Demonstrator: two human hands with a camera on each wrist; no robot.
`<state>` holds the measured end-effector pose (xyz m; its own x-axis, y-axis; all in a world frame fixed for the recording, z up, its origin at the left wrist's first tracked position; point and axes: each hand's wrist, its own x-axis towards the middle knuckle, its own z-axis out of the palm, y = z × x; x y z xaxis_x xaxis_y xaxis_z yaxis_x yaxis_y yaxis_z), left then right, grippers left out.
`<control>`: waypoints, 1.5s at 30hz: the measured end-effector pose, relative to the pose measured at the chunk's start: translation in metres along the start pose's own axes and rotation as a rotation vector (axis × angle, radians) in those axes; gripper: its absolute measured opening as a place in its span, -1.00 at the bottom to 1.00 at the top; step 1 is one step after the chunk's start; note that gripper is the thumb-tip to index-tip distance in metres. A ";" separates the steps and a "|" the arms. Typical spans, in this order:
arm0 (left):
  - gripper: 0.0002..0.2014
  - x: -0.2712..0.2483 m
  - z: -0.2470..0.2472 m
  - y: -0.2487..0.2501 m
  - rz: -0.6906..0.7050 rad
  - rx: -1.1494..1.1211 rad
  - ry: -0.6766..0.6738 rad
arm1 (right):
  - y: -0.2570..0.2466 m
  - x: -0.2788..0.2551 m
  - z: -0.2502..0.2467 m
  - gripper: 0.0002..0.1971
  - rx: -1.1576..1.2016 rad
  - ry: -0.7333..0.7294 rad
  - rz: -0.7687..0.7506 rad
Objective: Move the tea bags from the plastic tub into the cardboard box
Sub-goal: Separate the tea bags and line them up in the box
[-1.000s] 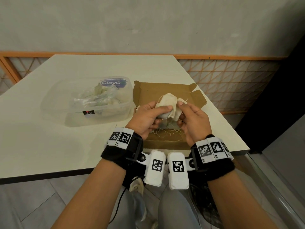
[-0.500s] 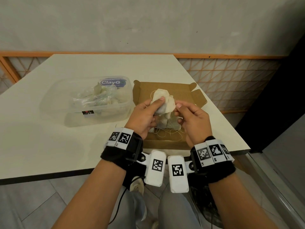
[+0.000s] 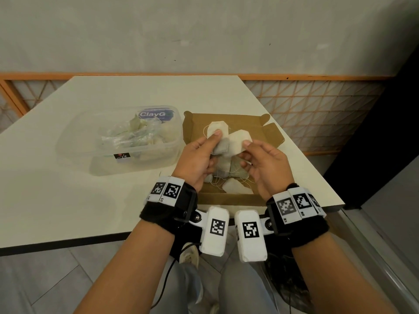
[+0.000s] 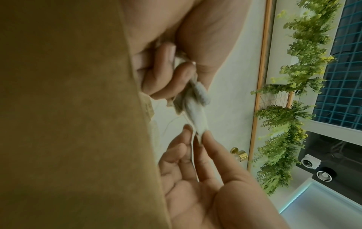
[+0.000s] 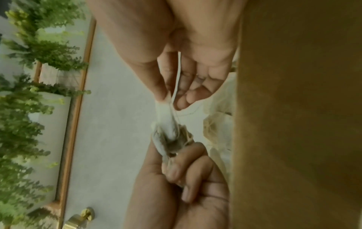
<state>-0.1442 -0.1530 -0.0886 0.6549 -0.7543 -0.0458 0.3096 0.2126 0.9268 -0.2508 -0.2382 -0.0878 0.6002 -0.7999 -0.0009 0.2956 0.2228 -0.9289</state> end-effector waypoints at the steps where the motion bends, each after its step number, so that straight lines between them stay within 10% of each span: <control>1: -0.77 0.000 -0.001 0.001 0.016 -0.022 0.014 | -0.003 0.001 -0.002 -0.84 0.035 0.031 0.002; 18: -0.86 -0.014 0.007 0.007 0.024 0.113 -0.092 | -0.048 0.011 -0.006 -0.90 -0.632 -0.308 0.043; 28: -0.68 0.000 -0.002 -0.002 0.016 -0.025 0.010 | -0.031 -0.027 -0.006 -0.50 -1.925 -0.218 0.105; 34: -0.93 0.001 -0.003 -0.001 0.026 -0.043 -0.009 | -0.027 -0.012 -0.001 -0.53 -1.898 -0.262 0.250; 45: -0.88 0.000 -0.002 -0.001 -0.004 -0.089 -0.109 | -0.065 0.012 -0.010 -0.96 -1.231 -0.144 -0.058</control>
<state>-0.1429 -0.1518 -0.0901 0.5766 -0.8170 -0.0039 0.3750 0.2603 0.8897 -0.2707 -0.2678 -0.0310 0.7085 -0.7054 0.0207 -0.5228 -0.5443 -0.6561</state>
